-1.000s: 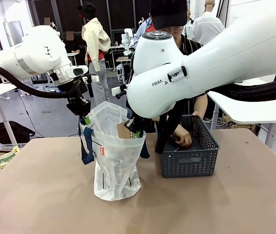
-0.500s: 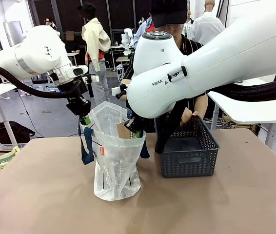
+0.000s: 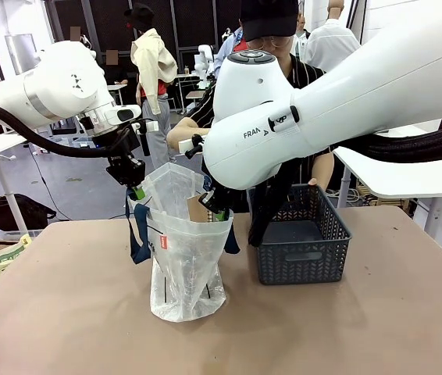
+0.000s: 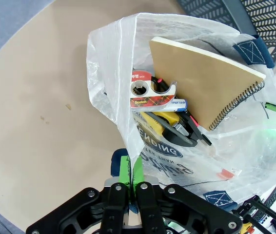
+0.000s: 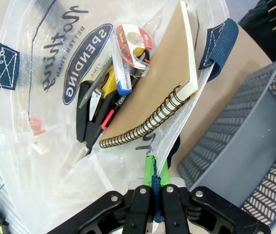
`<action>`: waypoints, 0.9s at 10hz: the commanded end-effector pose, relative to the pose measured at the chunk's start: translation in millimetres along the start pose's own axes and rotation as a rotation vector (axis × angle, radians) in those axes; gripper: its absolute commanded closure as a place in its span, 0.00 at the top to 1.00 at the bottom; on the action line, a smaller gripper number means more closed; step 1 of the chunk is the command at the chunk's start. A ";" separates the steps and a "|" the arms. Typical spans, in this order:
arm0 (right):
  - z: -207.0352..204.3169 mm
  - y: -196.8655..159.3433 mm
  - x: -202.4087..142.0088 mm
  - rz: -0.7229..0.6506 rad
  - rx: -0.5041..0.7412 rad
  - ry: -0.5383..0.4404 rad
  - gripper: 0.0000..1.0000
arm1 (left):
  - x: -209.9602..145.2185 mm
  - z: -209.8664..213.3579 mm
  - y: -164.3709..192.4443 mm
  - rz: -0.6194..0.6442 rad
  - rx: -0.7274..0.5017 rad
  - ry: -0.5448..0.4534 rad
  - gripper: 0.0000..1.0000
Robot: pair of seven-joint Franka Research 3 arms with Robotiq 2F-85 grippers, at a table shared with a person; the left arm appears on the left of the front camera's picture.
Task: Transfer purchased items from the store into the shopping bag.
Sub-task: Move the Reusable shopping bag to the right side of the table.
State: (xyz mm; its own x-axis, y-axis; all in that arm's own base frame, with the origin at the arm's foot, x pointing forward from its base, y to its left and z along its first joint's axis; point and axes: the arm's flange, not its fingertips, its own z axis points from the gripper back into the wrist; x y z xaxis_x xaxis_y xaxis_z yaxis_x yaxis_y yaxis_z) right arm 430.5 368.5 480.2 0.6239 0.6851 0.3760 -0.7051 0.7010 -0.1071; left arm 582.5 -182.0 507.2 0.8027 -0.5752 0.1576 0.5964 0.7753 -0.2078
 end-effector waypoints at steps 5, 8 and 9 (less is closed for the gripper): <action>1.1 -0.1 -0.5 0.000 -0.002 -0.001 0.00 | -1.8 1.7 0.0 0.004 0.001 -0.007 0.00; 1.1 -0.1 -0.5 0.000 -0.002 -0.001 0.00 | -1.8 1.7 0.0 0.004 0.001 -0.007 0.00; 1.1 -0.1 -0.5 0.000 -0.002 -0.001 0.00 | -1.8 1.7 0.0 0.004 0.001 -0.007 0.00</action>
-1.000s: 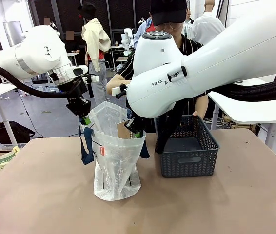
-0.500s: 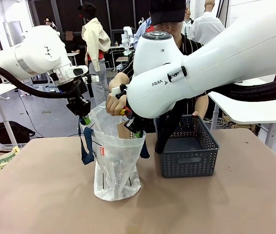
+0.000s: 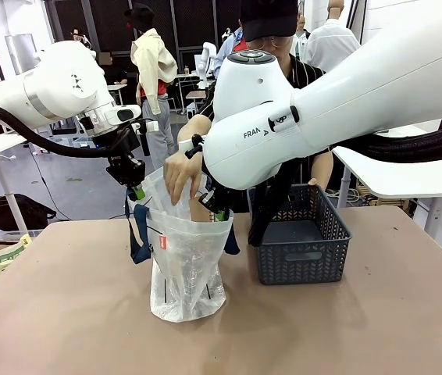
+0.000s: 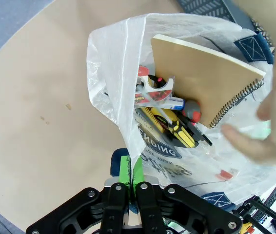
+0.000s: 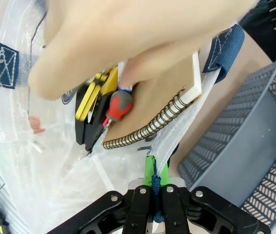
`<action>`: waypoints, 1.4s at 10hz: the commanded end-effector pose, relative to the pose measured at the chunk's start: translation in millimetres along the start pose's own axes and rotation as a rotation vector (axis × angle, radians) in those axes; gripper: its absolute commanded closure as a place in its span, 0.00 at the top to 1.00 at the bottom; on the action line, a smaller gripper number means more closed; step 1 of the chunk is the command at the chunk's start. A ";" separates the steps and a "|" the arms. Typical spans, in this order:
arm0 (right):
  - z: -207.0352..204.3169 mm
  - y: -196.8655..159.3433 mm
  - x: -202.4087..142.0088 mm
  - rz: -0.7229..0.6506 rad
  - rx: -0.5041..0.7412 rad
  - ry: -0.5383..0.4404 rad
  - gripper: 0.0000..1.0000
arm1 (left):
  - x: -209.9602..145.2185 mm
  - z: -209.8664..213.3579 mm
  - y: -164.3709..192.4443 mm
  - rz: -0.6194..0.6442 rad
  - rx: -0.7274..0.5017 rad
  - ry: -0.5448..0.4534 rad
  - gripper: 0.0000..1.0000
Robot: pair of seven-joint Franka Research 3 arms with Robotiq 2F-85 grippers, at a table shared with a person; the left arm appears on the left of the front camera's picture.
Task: Transfer purchased items from the store into the shopping bag.
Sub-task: Move the Reusable shopping bag to the right side of the table.
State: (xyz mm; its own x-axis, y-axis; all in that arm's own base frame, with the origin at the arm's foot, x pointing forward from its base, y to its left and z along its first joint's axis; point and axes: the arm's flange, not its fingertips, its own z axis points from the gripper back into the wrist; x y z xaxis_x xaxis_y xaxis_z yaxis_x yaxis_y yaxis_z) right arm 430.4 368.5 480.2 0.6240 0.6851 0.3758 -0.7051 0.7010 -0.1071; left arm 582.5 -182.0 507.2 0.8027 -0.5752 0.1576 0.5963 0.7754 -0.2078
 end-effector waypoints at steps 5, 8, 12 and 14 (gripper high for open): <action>2.8 15.1 16.5 0.146 -0.065 -0.007 0.00 | 9.6 -5.9 4.4 -0.033 -0.091 0.004 0.00; 5.7 28.3 25.9 0.424 -0.055 -0.061 0.00 | 18.0 -7.7 12.2 -0.100 -0.219 0.024 0.00; -4.1 35.3 47.2 0.491 -0.050 -0.033 0.00 | 15.6 -7.4 16.5 -0.209 -0.352 -0.040 0.00; -7.7 37.5 56.7 0.519 -0.048 -0.038 0.00 | 18.3 -12.4 20.8 -0.250 -0.418 -0.060 0.00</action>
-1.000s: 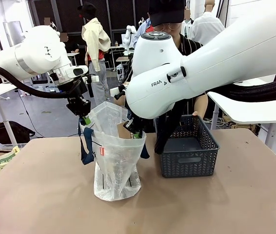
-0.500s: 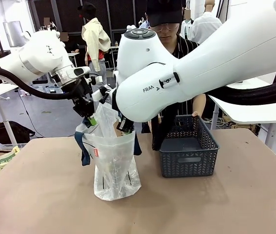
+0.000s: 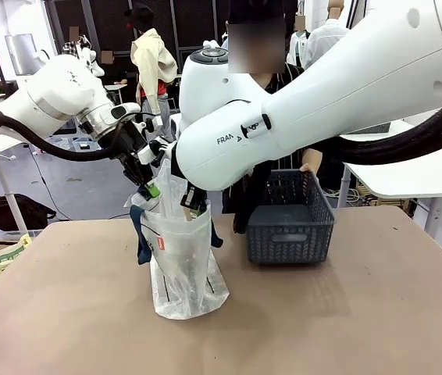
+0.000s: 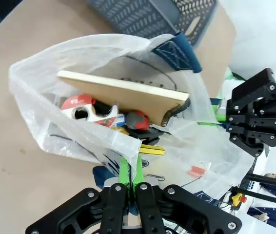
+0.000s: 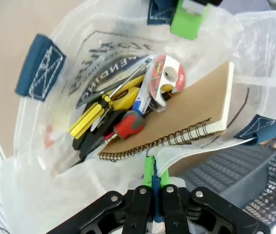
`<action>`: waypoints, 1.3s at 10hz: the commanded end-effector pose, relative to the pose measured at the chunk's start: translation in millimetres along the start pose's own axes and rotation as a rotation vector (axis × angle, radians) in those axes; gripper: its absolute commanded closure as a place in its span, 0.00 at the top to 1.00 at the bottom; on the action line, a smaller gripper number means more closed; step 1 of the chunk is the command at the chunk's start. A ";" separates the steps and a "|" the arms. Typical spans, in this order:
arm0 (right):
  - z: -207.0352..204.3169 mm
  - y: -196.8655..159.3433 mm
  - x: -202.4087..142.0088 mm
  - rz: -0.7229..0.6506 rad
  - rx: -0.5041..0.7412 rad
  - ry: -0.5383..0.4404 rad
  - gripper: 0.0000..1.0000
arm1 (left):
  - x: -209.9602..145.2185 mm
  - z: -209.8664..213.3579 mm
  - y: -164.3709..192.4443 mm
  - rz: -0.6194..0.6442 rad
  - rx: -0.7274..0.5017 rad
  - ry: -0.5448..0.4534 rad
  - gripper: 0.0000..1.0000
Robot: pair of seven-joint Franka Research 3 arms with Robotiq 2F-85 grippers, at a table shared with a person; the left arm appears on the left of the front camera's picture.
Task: Transfer purchased items from the store into the shopping bag.
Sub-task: Move the Reusable shopping bag to the right side of the table.
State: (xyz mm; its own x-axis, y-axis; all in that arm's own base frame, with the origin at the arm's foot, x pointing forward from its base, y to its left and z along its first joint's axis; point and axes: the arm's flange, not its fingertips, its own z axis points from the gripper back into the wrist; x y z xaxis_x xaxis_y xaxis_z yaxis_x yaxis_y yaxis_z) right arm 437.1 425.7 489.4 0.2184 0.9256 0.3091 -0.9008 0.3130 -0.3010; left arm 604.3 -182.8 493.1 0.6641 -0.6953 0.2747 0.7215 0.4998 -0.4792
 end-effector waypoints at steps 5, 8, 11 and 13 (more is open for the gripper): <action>-15.6 3.1 45.4 0.188 0.017 0.013 0.00 | -0.4 0.0 19.0 -0.125 -0.224 -0.207 0.00; -24.0 6.2 58.3 0.220 0.034 0.017 0.00 | -0.4 -2.2 22.4 -0.147 -0.262 -0.213 0.00; -30.8 10.4 74.6 0.252 0.054 0.014 0.00 | 2.1 -5.2 21.7 -0.195 -0.281 -0.209 0.00; -38.5 11.1 85.5 0.266 0.062 0.035 0.00 | 2.7 -6.0 21.3 -0.232 -0.296 -0.236 0.00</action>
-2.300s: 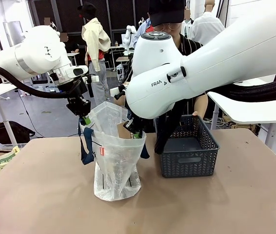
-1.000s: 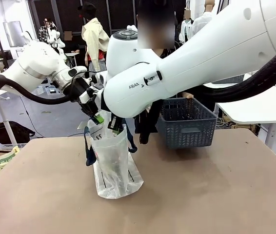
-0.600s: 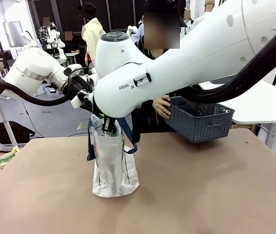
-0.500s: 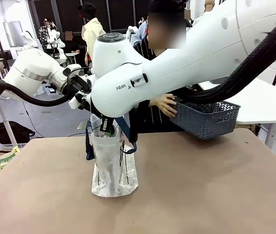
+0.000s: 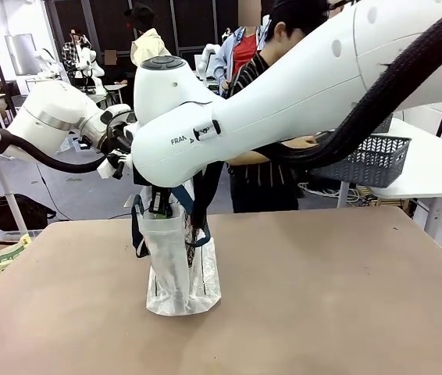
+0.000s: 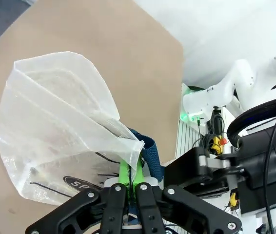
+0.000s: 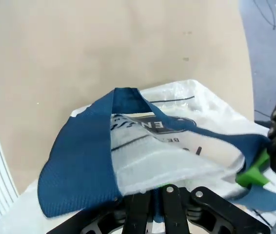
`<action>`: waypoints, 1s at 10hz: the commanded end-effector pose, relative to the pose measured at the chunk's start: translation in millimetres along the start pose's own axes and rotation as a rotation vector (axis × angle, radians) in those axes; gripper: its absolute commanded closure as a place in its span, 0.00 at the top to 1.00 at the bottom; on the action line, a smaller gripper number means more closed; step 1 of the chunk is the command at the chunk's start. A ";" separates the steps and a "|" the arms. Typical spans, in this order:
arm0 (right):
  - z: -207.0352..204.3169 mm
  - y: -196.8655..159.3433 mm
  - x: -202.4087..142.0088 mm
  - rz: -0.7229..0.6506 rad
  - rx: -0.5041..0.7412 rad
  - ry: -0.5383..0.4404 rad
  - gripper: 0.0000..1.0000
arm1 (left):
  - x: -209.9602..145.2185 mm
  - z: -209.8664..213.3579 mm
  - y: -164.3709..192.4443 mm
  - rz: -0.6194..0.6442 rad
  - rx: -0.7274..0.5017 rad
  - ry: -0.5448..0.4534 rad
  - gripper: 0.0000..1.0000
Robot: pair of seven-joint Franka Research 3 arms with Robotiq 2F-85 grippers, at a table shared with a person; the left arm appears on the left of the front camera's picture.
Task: Transfer purchased items from the store into the shopping bag.
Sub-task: Move the Reusable shopping bag to the right side of the table.
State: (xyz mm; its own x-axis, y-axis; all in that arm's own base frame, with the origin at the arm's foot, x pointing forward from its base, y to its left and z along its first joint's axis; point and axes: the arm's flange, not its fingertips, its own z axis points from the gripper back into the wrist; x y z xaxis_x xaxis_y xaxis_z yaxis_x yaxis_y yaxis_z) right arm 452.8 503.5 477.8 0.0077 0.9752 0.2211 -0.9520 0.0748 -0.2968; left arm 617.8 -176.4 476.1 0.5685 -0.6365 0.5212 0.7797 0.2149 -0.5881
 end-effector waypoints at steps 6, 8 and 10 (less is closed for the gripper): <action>-9.1 -7.1 17.6 0.034 -0.003 0.030 0.00 | -3.1 4.8 7.8 -0.097 -0.094 -0.089 0.75; -10.4 -7.2 18.0 0.034 0.003 0.035 0.00 | -5.3 7.3 9.5 -0.135 -0.136 -0.149 0.77; -11.4 -7.1 19.3 0.039 0.006 0.037 0.00 | -4.6 9.1 11.3 -0.143 -0.165 -0.178 0.77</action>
State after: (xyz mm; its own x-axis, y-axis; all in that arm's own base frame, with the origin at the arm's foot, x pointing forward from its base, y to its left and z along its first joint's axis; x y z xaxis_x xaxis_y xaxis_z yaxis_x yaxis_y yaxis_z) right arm 457.9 518.6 476.1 -0.0017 0.9803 0.1974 -0.9574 0.0553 -0.2834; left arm 627.4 -164.2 468.0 0.5187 -0.5307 0.6703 0.8131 0.0638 -0.5786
